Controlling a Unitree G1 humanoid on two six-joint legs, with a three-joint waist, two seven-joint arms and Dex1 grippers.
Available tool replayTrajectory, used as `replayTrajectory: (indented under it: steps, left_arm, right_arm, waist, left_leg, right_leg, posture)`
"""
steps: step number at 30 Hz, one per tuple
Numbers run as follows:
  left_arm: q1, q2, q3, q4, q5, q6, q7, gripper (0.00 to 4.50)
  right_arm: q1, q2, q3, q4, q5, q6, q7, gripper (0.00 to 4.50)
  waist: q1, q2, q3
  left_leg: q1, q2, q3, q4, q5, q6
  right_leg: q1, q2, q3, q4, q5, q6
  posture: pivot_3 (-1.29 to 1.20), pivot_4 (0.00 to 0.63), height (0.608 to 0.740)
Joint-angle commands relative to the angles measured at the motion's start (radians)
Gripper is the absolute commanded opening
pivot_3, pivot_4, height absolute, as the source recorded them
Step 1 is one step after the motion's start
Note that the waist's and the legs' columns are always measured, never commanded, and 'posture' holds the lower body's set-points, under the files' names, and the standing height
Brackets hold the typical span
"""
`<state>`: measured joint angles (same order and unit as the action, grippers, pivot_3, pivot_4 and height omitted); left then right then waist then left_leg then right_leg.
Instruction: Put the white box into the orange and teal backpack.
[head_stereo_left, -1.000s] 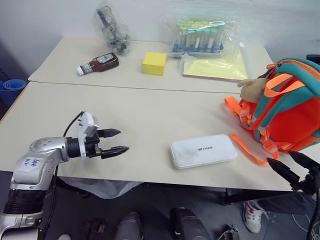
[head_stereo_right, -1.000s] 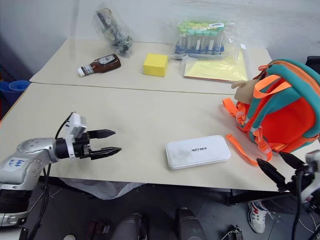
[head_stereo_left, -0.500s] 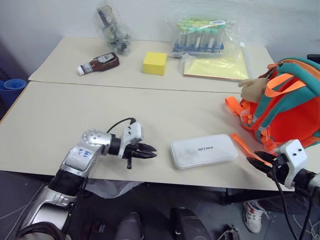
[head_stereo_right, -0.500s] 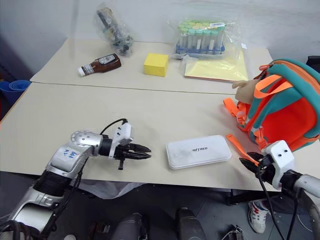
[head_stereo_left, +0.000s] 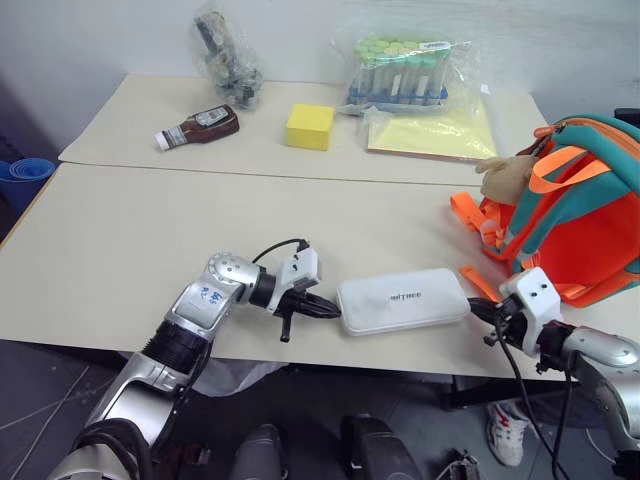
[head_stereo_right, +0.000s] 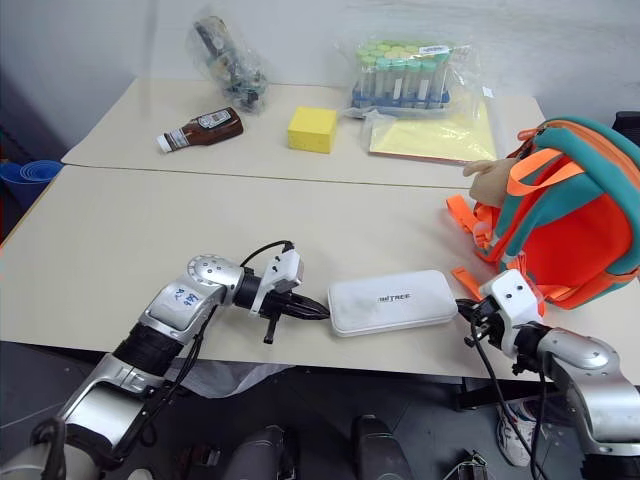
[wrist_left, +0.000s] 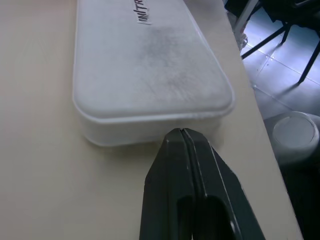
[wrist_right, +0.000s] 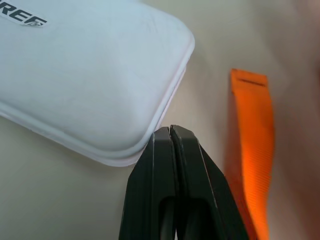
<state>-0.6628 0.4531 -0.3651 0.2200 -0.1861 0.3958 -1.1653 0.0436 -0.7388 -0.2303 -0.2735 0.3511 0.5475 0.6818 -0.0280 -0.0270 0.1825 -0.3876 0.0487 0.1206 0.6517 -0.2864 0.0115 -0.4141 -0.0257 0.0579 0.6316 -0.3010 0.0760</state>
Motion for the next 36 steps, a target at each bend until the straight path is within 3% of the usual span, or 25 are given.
replayTrajectory:
  steps: [1, 7, 10, 19, 23, 25, 30, 36]
  left_arm:
    - [-0.058, -0.05, 0.025, 0.068, 0.043, -0.049, 0.081, 0.0]
    - [-0.096, -0.022, 0.051, 0.143, 0.078, -0.083, 0.061, 0.0]
    - [-0.116, 0.011, 0.084, 0.178, 0.047, 0.011, 0.024, 0.0]
    - [-0.263, 0.042, 0.151, 0.297, -0.124, 0.681, -0.066, 2.71]
    - [-0.311, 0.023, 0.134, 0.358, -0.126, 0.774, -0.045, 3.95]
    - [-0.332, -0.033, 0.141, 0.393, -0.116, 0.809, 0.02, 4.47]
    - [-0.392, -0.154, 0.223, 0.469, -0.14, 0.918, 0.149, 4.47]
    - [-0.41, -0.27, 0.237, 0.464, -0.154, 0.975, 0.228, 4.47]
  right_arm:
    - [0.005, 0.007, 0.008, -0.104, 0.017, 0.029, -0.013, 0.05]
    - [0.03, 0.004, 0.002, -0.154, 0.005, 0.068, -0.034, 0.05]
    - [0.042, -0.001, -0.006, -0.159, -0.001, 0.07, -0.034, 0.05]
    - [0.049, -0.026, -0.016, -0.119, -0.03, 0.04, -0.021, 0.0]
    - [0.038, -0.02, -0.015, -0.106, -0.028, 0.032, -0.018, 0.0]
    - [0.023, -0.009, 0.005, -0.088, -0.033, 0.022, -0.018, 0.0]
    - [0.0, -0.002, 0.026, -0.064, -0.036, 0.008, -0.013, 0.0]
    - [-0.028, 0.01, 0.051, -0.046, -0.043, 0.0, -0.016, 0.0]
  waist:
    - [0.0, 0.0, 0.0]
    - [-0.002, 0.0, 0.0]
    - [-0.003, 0.0, 0.0]
    - [-0.001, 0.0, 0.0]
    - [-0.001, 0.0, 0.0]
    - [-0.001, 0.0, 0.0]
    - [0.002, 0.0, 0.0]
    - [0.002, 0.0, 0.0]
  left_leg:
    - [0.0, 0.0, 0.0, 0.0, 0.0, 0.0]
    - [0.0, 0.0, 0.0, 0.001, 0.0, 0.0]
    - [0.0, 0.0, 0.0, 0.0, 0.0, 0.0]
    - [-0.001, -0.001, 0.0, 0.004, 0.0, 0.0]
    - [-0.002, -0.002, 0.0, 0.005, 0.0, 0.001]
    - [-0.002, -0.002, 0.0, 0.005, 0.0, 0.001]
    - [-0.002, -0.002, -0.001, 0.008, -0.001, 0.002]
    - [-0.002, -0.002, -0.001, 0.008, -0.001, 0.0]
  right_leg:
    - [0.0, 0.0, 0.0, 0.0, 0.0, 0.0]
    - [0.0, 0.0, 0.0, 0.001, 0.0, 0.001]
    - [-0.001, 0.001, 0.0, 0.001, 0.0, 0.0]
    - [-0.001, 0.001, -0.001, 0.005, -0.001, 0.002]
    - [-0.002, 0.001, -0.001, 0.006, -0.002, 0.003]
    - [-0.002, 0.0, -0.001, 0.006, -0.002, 0.003]
    - [0.0, -0.001, -0.001, 0.007, -0.002, 0.003]
    - [0.0, -0.001, 0.0, 0.008, -0.003, 0.004]
  posture:
    - [0.0, 0.15, 0.74]
    - [0.0, 0.15, 0.74]
    - [0.0, 0.15, 0.74]
    - [0.0, 0.15, 0.74]
    - [0.0, 0.15, 0.74]
    - [0.0, 0.15, 0.74]
    - [0.0, 0.15, 0.74]
    - [0.0, 0.15, 0.74]
